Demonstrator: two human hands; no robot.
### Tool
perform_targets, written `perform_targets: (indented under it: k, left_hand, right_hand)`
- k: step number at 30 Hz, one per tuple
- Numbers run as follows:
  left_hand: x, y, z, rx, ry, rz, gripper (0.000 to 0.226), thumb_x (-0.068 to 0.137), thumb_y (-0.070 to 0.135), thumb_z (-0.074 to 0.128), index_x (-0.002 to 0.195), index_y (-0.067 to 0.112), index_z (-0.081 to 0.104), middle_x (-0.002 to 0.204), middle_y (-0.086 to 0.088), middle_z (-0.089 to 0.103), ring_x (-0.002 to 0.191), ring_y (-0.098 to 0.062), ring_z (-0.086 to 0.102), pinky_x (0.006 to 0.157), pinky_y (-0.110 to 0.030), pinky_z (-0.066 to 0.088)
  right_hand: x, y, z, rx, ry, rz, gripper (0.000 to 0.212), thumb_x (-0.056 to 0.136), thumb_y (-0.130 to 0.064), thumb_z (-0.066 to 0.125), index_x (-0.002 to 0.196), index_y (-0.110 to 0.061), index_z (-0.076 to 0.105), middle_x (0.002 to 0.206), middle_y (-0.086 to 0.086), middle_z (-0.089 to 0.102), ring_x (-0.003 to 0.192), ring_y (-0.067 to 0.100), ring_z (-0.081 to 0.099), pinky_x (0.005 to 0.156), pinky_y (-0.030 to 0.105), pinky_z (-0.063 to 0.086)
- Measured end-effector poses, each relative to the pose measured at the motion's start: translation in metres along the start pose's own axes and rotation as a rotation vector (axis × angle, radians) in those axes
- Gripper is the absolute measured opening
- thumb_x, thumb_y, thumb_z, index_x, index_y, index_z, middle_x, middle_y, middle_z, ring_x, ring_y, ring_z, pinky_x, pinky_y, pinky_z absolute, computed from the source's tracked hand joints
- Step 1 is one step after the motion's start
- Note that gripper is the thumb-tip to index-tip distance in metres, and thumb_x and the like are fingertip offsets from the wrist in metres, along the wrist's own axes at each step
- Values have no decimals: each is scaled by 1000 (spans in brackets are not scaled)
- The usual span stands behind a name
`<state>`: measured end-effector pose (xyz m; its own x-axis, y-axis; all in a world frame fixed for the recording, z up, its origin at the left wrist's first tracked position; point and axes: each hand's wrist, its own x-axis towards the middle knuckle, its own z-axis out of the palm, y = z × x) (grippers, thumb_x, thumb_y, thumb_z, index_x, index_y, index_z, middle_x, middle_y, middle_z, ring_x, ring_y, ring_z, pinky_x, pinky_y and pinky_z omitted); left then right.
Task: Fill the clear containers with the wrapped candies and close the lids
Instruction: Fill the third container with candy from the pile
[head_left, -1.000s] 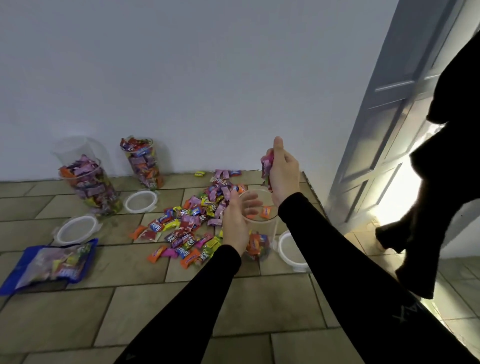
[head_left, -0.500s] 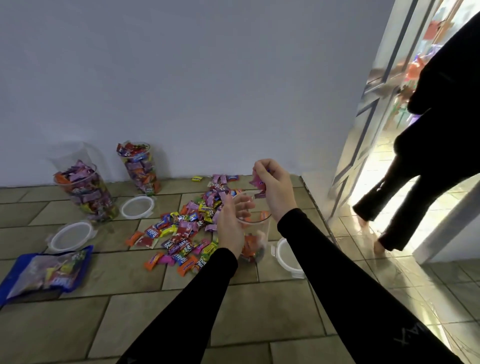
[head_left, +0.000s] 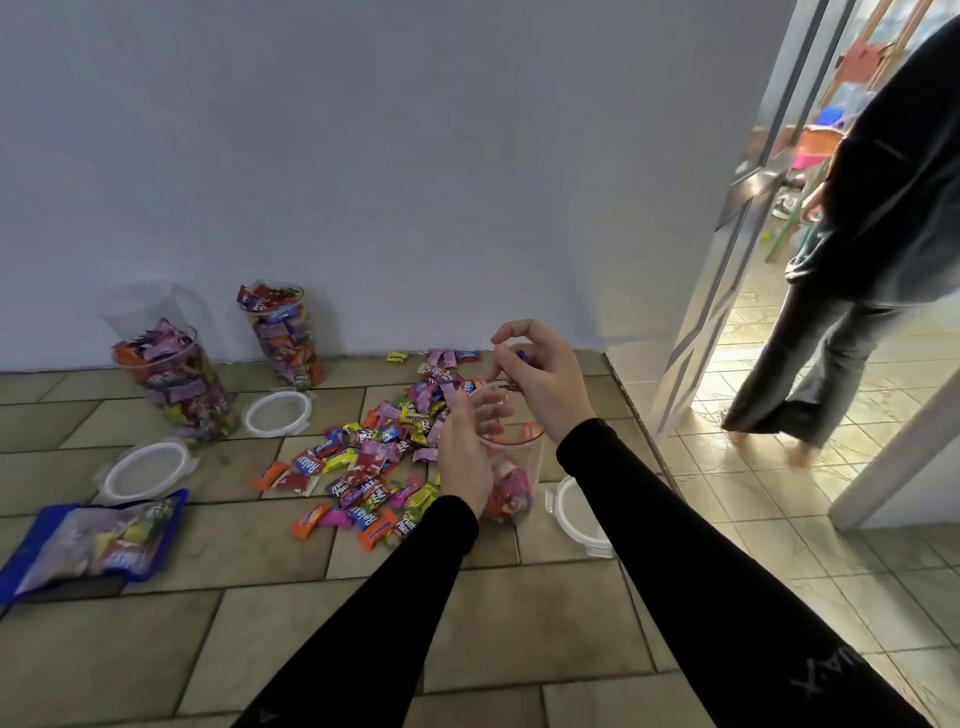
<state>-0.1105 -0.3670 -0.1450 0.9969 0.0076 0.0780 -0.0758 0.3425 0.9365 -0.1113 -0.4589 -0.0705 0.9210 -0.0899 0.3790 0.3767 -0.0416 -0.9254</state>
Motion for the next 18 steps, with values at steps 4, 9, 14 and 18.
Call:
perform_targets:
  k: [4,9,14,18]
  left_hand:
    - [-3,1,1,16,9,-10,66,90,65,27,98,12,67,83,-6,67,71,-11,62,71,-40,53]
    - [-3,2,-1,91,12,-20,71,84,72,26,100,19,69,83,-3,68,81,-21,59,83,-53,50]
    - [-4,12,-3,129,-86,-99,67,93,70,21,102,27,72,103,-11,72,105,-31,64,97,-55,49]
    - [-8,21,-21,145,-45,-64,53,93,62,23,96,40,71,101,10,73,106,-9,65,91,-30,51]
  right_hand:
    - [-1,1,2,-101,-22,-12,12,89,-4,62,84,-15,61,57,-4,64,51,14,52,54,27,44]
    - [-1,1,4,-158,-25,-10,10,88,-8,63,83,-17,62,60,-2,66,55,23,56,58,34,49]
    - [0,0,6,-500,-52,-73,8,86,-22,63,82,-28,60,62,-11,63,53,10,57,56,27,48]
    - [1,-15,27,-691,-79,-121,5,85,-23,61,82,-28,60,67,-13,59,60,9,56,61,25,45]
